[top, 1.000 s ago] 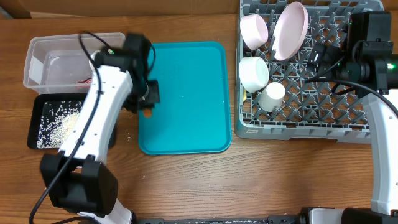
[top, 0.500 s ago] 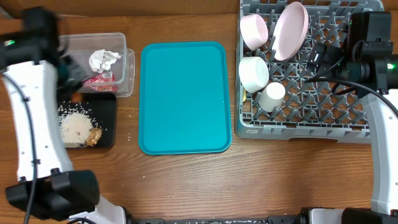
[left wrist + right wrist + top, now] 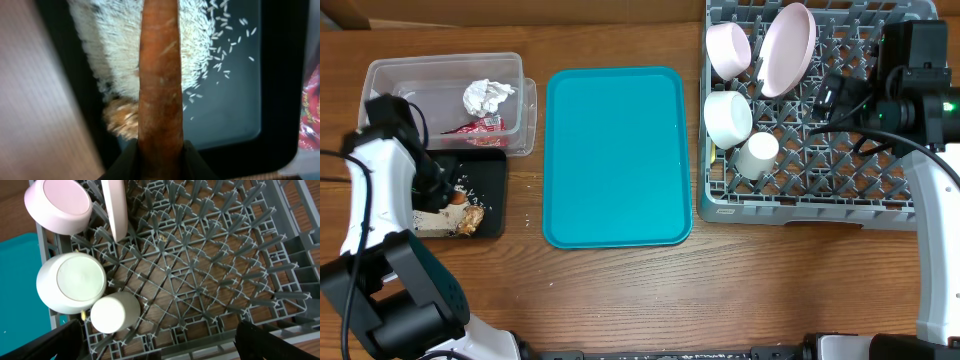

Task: Sort waste into correct bins and load items into the dishwasher
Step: 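Release the carrot on the rice tray and lift the left gripper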

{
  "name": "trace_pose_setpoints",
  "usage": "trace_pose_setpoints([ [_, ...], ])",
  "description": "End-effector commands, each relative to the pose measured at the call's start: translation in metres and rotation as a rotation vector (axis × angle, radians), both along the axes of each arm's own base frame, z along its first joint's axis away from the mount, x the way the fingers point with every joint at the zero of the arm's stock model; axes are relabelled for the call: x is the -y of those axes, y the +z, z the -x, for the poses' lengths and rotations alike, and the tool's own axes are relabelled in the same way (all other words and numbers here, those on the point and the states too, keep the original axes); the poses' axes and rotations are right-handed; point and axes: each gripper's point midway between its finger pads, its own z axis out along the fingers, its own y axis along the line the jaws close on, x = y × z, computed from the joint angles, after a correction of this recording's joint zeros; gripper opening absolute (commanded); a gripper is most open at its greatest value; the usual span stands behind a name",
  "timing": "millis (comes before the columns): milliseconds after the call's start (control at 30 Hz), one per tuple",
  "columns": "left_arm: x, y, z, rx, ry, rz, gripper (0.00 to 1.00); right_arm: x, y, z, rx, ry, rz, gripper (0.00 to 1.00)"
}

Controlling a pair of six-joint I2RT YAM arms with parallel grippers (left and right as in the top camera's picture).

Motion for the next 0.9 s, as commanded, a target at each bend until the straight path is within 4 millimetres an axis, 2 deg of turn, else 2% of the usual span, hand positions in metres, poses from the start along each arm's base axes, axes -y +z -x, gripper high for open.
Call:
trace_pose_setpoints([
  [0,0.012,-0.021,-0.004,0.051,0.040,0.063,0.19,0.002,0.001,0.002,-0.004,-0.007,0.004,1.00],
  [133,0.009,-0.036,-0.015,0.124,0.041,0.045,0.21,0.002,-0.002,0.006,-0.023,-0.007,0.004,1.00],
  [233,0.006,-0.041,-0.021,0.155,0.040,0.028,0.31,0.002,-0.003,0.007,-0.029,-0.007,0.004,1.00],
  [433,0.002,-0.039,-0.029,0.189,0.036,0.008,0.42,0.002,-0.003,0.009,-0.036,-0.007,0.003,1.00],
  [533,0.003,-0.037,-0.032,0.204,0.028,0.012,0.44,0.002,-0.004,0.011,-0.043,-0.007,0.003,1.00],
  [600,0.003,-0.032,-0.039,0.227,-0.008,0.016,0.60,0.002,-0.004,0.010,-0.042,-0.007,0.004,1.00],
  [633,0.005,-0.027,-0.044,0.244,-0.043,0.025,0.63,0.002,-0.004,0.010,-0.039,-0.007,0.003,1.00],
  [767,0.017,0.005,-0.062,0.299,-0.197,0.075,0.62,0.002,-0.001,0.008,-0.027,-0.008,0.004,1.00],
  [867,0.023,0.033,-0.057,0.255,-0.266,0.054,0.62,0.001,0.005,0.009,-0.007,-0.004,0.004,1.00],
])
